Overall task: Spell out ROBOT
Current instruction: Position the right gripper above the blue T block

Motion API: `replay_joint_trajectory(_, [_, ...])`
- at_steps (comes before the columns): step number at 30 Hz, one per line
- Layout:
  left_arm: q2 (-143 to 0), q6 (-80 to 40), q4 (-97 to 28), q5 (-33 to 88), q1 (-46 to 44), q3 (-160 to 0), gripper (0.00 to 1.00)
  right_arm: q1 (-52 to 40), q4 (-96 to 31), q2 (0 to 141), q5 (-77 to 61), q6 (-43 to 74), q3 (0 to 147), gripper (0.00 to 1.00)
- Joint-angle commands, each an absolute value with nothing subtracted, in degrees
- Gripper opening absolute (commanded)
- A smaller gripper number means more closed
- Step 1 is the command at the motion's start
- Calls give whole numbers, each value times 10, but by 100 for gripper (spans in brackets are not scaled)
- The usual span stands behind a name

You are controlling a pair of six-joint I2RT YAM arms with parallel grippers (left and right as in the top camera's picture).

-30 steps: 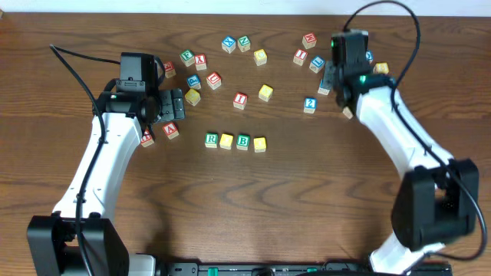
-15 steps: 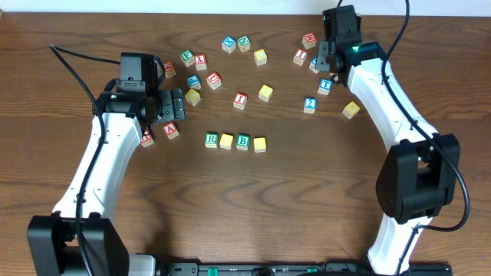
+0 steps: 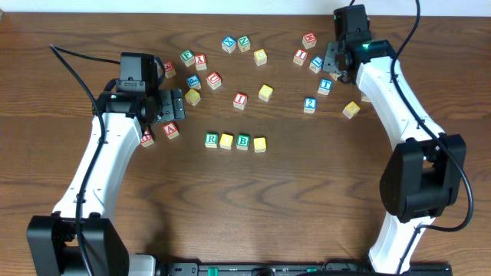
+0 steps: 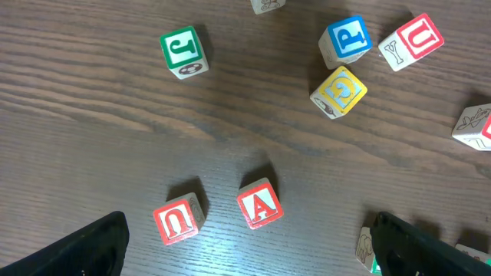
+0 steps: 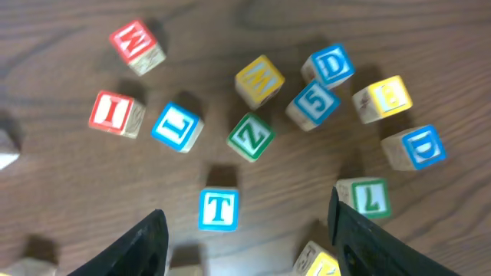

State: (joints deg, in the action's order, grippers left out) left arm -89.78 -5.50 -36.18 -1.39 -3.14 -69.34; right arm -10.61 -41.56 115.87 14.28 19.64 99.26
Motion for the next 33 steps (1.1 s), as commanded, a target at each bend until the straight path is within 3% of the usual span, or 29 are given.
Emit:
replay_joint_trajectory(1, [-897,-47,-364,-10,-29,-688,99,-108,-422,1165,112,175,1006,61])
replay_joint_trajectory(19, [-897,-47,-364,-10,-29,-688,99,-121,-396,1194,71,126,1004,55])
replay_joint_trajectory(33, [-897,-47,-364,-10,-29,-688,99,-128,-389,1229,113,188,1004,53])
